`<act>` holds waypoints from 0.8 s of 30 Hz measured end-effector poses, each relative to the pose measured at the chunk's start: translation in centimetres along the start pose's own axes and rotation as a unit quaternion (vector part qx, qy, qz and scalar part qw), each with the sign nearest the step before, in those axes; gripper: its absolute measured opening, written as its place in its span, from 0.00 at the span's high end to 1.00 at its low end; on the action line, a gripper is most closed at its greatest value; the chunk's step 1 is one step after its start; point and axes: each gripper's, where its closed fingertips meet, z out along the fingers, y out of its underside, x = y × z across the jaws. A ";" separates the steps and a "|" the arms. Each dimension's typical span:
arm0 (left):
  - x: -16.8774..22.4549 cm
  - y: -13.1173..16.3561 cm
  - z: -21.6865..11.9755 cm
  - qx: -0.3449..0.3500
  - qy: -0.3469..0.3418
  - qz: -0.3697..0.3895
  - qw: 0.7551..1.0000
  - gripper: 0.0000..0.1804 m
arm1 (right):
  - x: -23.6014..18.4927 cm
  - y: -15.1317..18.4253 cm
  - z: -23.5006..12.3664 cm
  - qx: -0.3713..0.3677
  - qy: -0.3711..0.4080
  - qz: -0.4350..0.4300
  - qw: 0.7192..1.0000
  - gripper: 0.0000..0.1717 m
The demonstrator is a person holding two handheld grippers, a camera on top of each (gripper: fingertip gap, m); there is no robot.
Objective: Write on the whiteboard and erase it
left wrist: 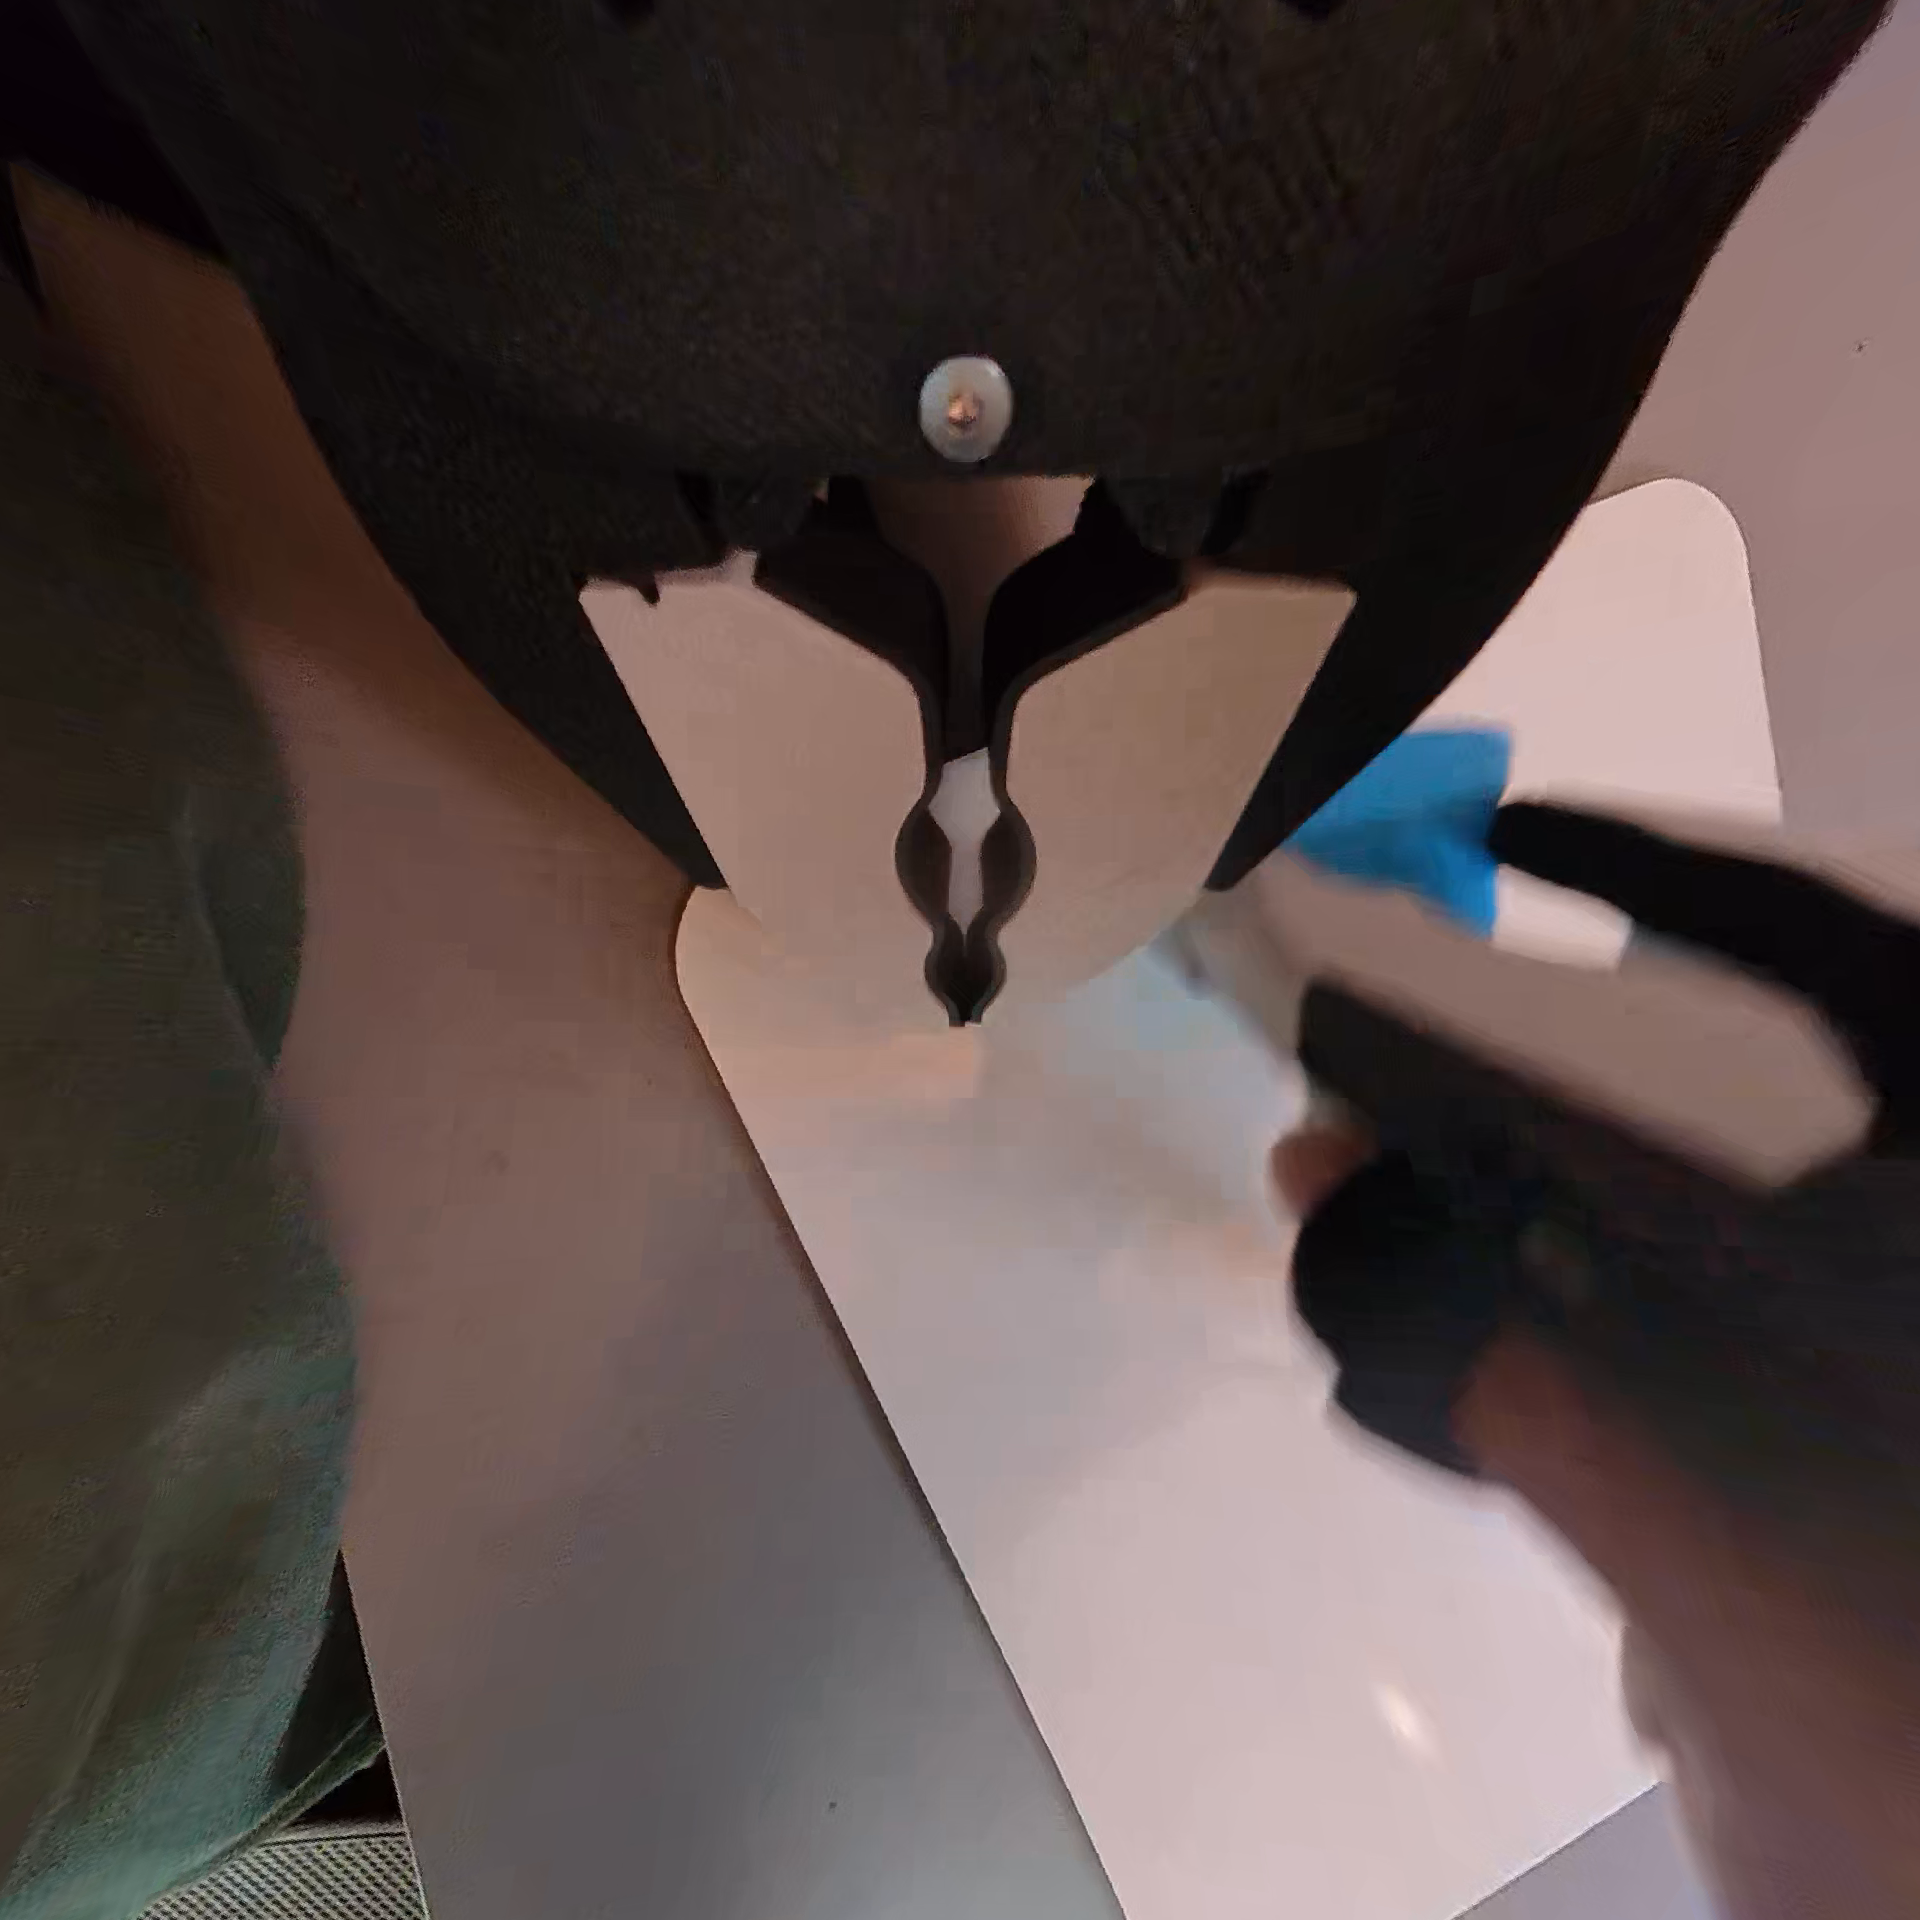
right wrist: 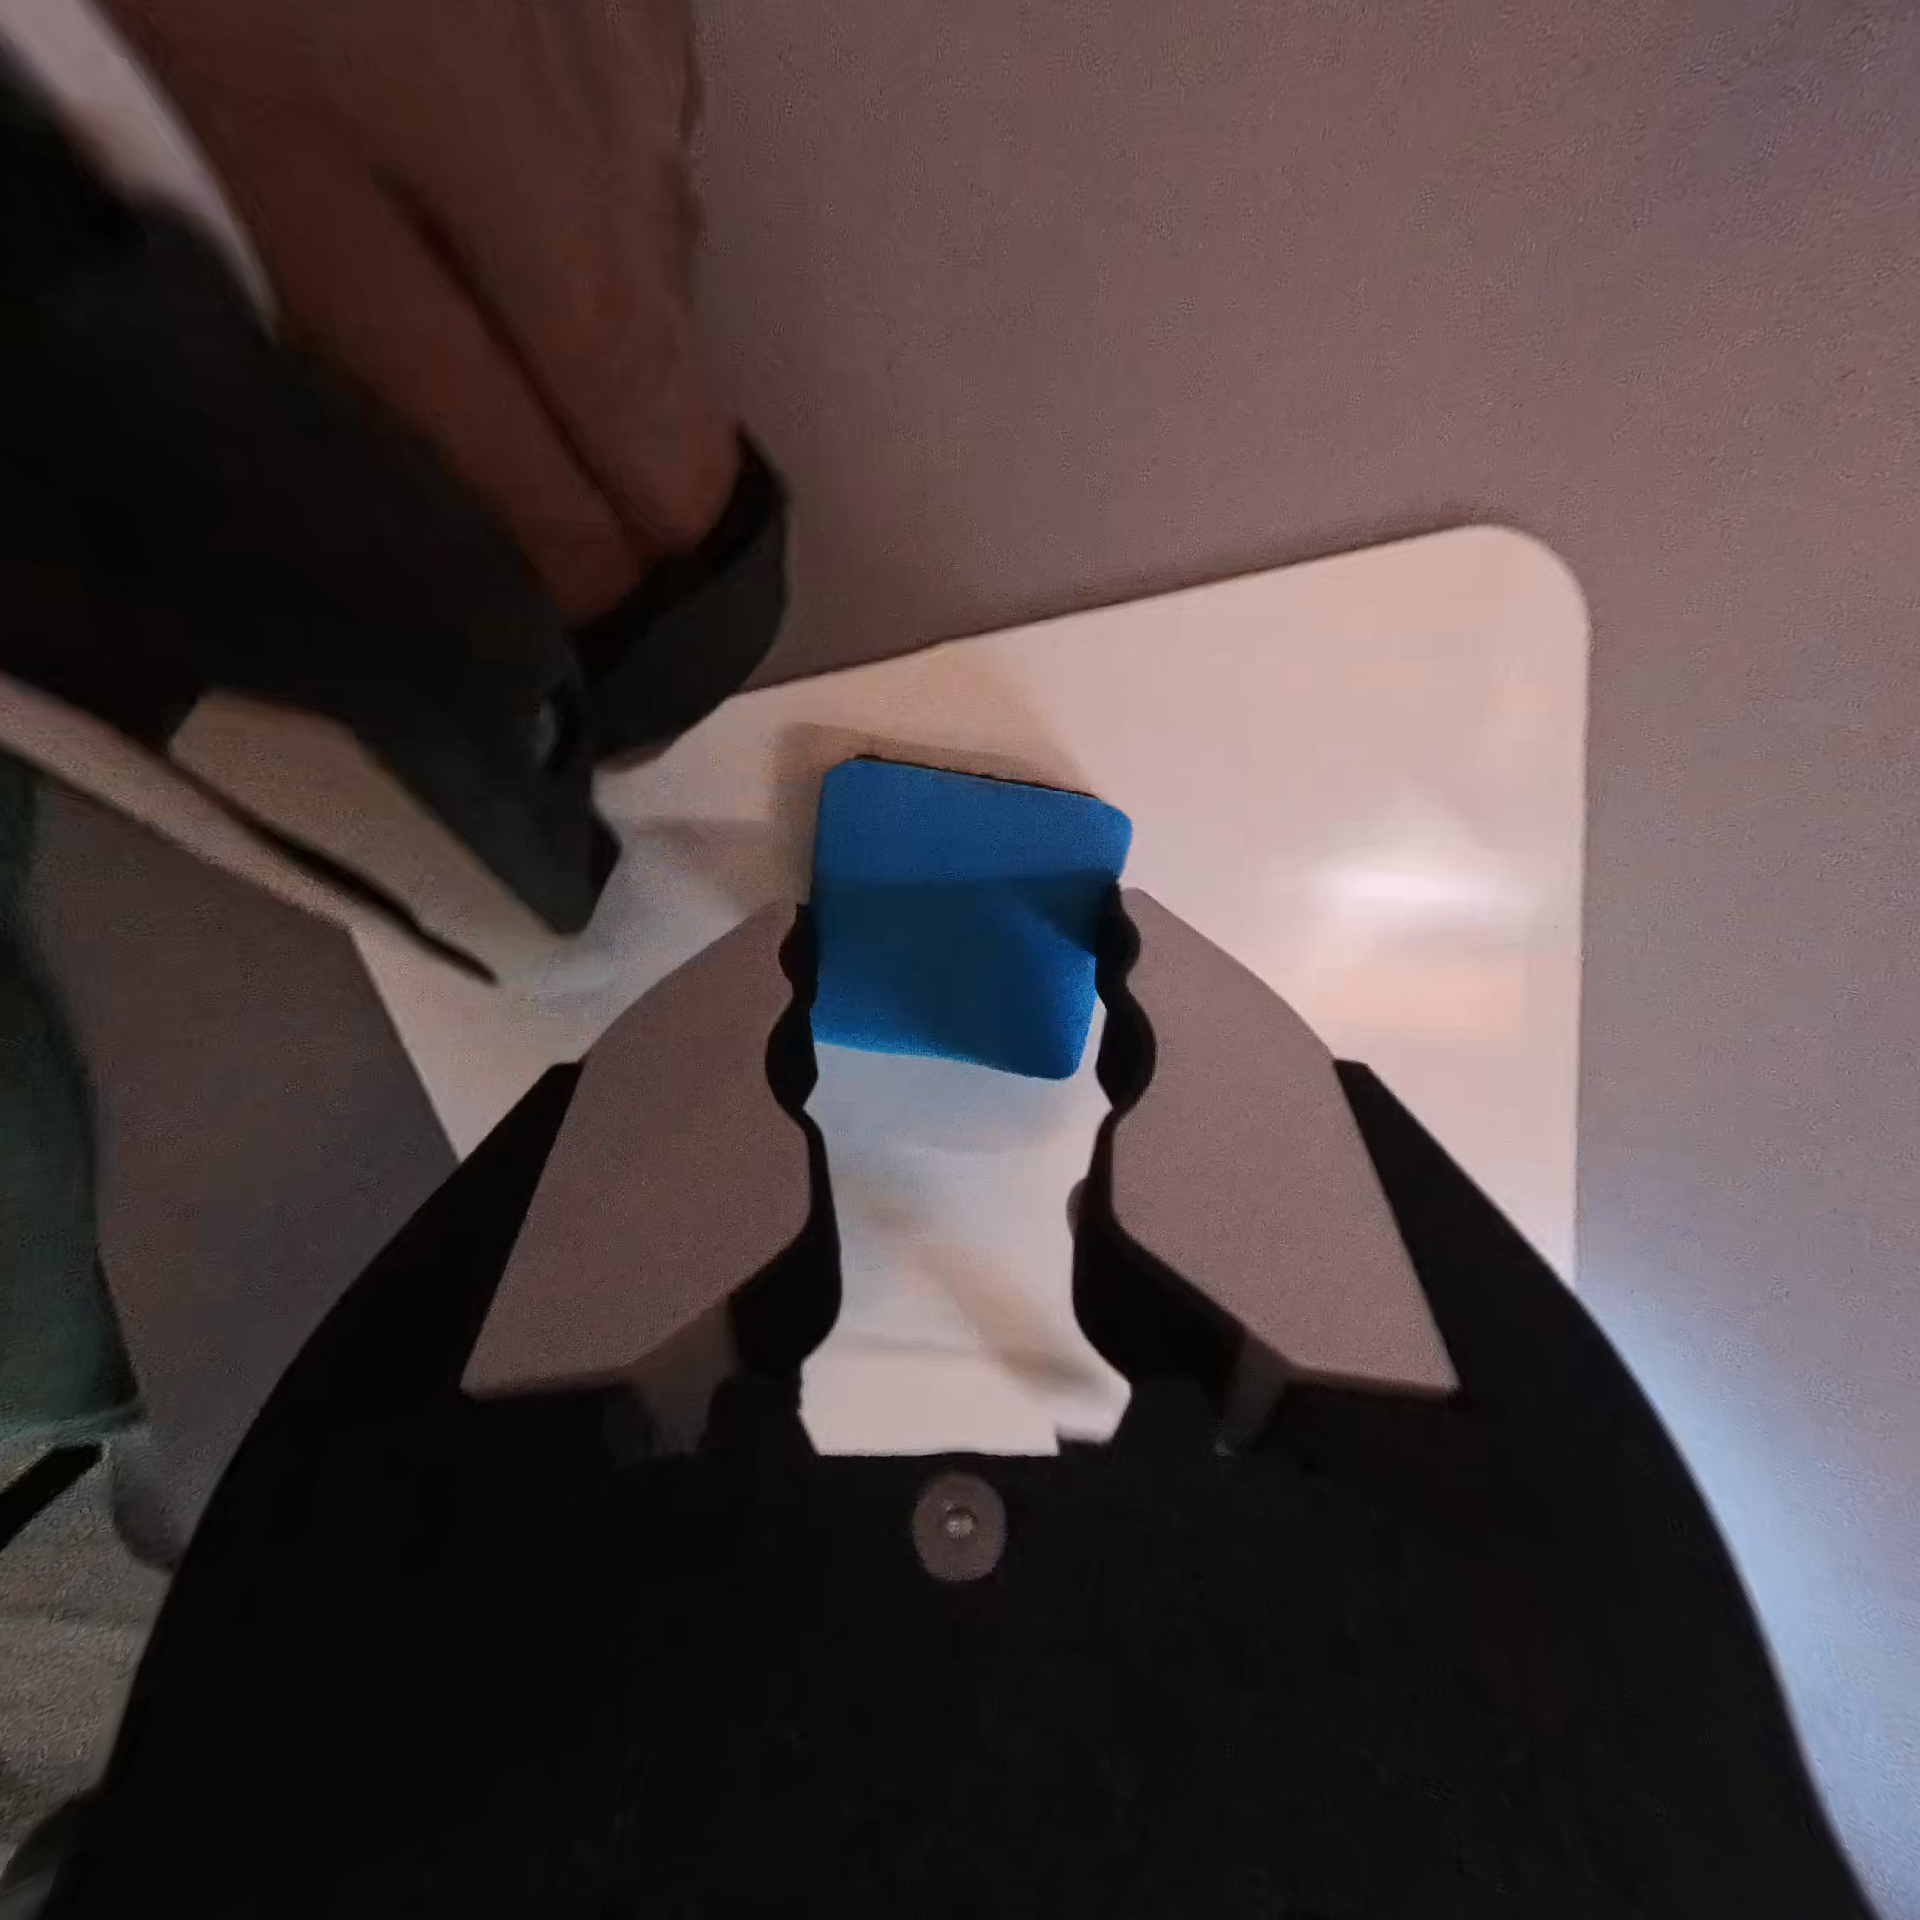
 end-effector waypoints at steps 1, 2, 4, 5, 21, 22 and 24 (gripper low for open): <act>0.0 0.0 0.0 0.000 -0.001 0.000 1.000 1.00 | -0.2 1.4 -0.4 -0.016 -0.010 0.000 1.000 0.69; 0.0 0.0 0.0 0.000 -0.001 0.000 1.000 1.00 | 1.2 2.7 -0.7 -0.034 -0.003 0.022 0.999 0.69; 0.0 0.0 0.0 -0.001 -0.003 0.000 1.000 1.00 | 5.7 3.0 -0.8 -0.033 0.040 0.080 0.995 0.69; 0.0 0.0 0.0 0.000 -0.006 0.002 1.000 1.00 | 6.6 1.7 -0.4 -0.005 0.046 0.088 0.995 0.69; 0.1 0.0 -0.1 0.007 -0.012 0.007 1.000 0.99 | -2.7 7.0 -1.6 -0.037 0.011 0.025 0.999 0.69; 0.1 0.0 -0.1 0.006 -0.012 0.007 1.000 0.99 | -0.9 7.9 -1.9 -0.047 0.033 0.055 0.997 0.69; 0.1 0.0 -0.1 0.006 -0.014 0.007 1.000 1.00 | 2.7 7.0 -1.7 -0.013 0.065 0.114 0.991 0.69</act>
